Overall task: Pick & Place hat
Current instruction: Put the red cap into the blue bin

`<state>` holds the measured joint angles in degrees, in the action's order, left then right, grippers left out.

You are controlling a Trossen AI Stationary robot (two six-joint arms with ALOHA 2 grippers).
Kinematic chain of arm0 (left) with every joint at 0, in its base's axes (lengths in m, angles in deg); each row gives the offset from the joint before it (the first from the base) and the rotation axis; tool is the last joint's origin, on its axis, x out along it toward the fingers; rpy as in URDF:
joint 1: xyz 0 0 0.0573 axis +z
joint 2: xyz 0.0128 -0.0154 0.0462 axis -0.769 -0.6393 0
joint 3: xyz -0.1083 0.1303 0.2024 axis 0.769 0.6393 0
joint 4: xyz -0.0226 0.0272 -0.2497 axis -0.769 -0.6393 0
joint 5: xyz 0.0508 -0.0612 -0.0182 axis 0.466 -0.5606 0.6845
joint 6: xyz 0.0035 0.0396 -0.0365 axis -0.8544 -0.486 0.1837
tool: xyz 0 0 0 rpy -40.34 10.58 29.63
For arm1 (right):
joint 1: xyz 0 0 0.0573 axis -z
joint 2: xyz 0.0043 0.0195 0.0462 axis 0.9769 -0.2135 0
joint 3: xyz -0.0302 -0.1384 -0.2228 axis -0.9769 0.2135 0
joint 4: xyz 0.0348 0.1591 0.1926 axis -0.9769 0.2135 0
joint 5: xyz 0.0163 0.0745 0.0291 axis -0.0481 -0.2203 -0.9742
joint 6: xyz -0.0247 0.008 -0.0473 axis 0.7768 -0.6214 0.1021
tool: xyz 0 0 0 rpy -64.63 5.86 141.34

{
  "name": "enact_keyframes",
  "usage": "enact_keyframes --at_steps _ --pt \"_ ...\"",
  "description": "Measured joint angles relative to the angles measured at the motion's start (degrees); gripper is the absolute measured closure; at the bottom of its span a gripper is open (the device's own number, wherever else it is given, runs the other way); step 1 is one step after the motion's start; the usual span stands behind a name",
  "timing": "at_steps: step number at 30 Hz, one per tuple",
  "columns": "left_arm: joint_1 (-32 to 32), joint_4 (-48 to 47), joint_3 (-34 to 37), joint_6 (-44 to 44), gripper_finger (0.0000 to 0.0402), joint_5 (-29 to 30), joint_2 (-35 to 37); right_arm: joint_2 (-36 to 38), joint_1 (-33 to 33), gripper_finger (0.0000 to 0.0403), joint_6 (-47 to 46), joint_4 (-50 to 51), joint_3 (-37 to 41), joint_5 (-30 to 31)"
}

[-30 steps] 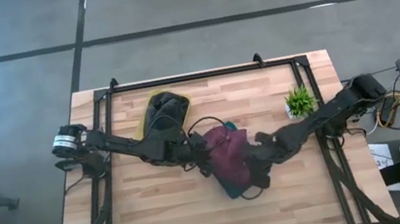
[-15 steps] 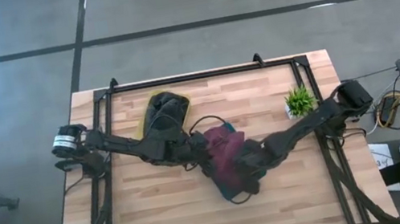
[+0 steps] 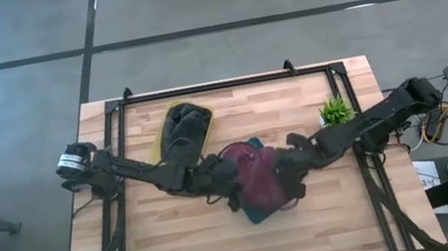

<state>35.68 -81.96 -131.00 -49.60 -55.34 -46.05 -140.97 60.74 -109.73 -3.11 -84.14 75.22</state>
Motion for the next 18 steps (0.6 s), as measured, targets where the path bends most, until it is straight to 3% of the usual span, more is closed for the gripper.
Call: enact_keyframes --at_steps 3,5,11,18 --pt "1.2 0.3 0.0 -4.3 0.0218 8.3 0.0 0.5 1.7 0.0282 0.1 -2.4 1.4 -2.5" --pt "4.2 0.9 -0.4 -7.0 0.0218 7.9 0.0 0.1 1.8 0.0286 0.2 -4.1 1.6 -5.1" --pt "16.0 3.4 -1.0 -13.8 0.0218 -20.2 -0.3 -5.3 -1.0 0.0294 -0.4 -8.9 1.8 -8.3" --pt "23.8 6.9 -1.0 -20.9 0.0218 -29.6 -0.3 -12.3 -2.4 0.0297 -3.9 -14.0 1.7 -8.2"
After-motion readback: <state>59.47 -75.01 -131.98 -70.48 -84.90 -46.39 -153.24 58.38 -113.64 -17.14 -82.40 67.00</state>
